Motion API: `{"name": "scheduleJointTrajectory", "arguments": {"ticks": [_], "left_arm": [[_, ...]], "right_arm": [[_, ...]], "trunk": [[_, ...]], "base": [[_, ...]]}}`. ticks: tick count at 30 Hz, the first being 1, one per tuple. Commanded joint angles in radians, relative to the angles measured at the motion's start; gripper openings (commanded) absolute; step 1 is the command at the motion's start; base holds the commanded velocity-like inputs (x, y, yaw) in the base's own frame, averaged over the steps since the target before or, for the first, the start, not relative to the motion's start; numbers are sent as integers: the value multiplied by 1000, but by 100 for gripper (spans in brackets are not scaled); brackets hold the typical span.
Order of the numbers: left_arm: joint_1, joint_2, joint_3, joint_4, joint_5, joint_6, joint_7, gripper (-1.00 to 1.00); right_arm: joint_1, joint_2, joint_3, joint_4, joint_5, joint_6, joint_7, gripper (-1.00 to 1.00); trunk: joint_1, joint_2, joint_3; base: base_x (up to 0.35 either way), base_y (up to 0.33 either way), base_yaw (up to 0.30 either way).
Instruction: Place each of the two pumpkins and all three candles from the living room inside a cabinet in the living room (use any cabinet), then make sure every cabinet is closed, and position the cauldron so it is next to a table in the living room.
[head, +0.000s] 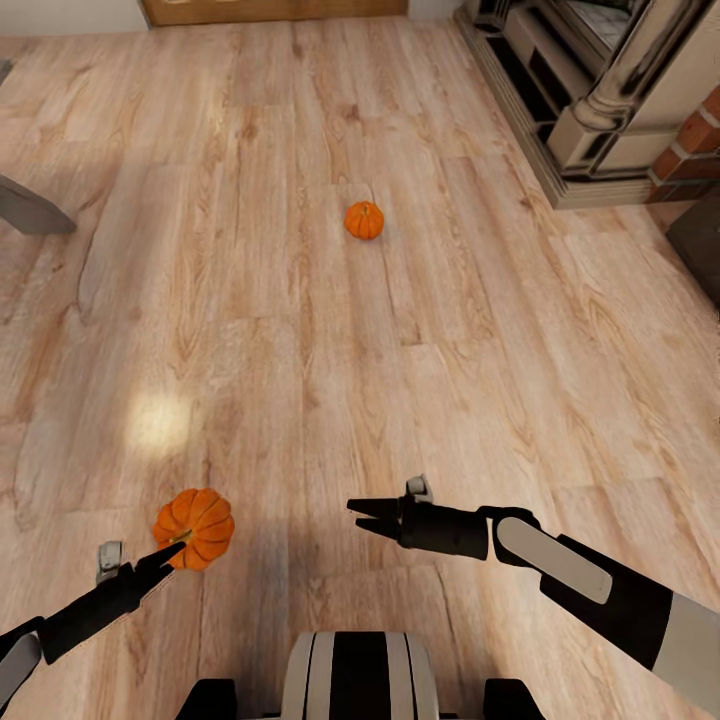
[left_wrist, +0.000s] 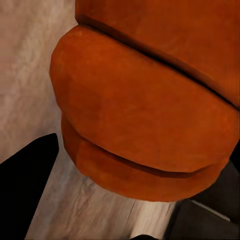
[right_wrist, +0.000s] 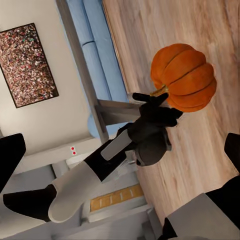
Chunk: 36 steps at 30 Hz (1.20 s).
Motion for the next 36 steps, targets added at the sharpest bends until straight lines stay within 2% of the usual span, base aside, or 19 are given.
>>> {"name": "scheduleJointTrajectory", "arguments": {"ticks": [1,2,3,10,15,25,36], "left_arm": [[0,5,-2,0,2,12,-5,-100],[0,9,-1,0,3,21,-10,-100],[0,14,0,-1,4,76,-17,-100],[2,15,0,-11,7,110,-26,-100],[4,15,-1,-68,4,173,-32,-100],[3,15,0,-85,4,186,-32,-100],[3,15,0,-86,5,186,-32,-100]], "right_arm": [[-2,-1,2,1,-7,1,2,100],[-1,-1,2,2,-8,1,2,100],[-1,-1,2,3,-8,1,2,100],[-1,-1,2,9,-7,0,3,100],[-1,0,2,85,-8,1,11,100],[-1,-1,1,120,-7,-1,12,100],[-1,-1,2,119,-6,-54,12,100]], "trunk": [[-1,0,3],[-1,0,7],[-1,1,11],[-5,2,38],[-7,3,58],[-11,6,97],[-16,8,155]], "base": [[0,0,0],[0,0,0],[0,0,0],[0,0,0],[0,0,0],[0,0,0],[0,0,0]]}}
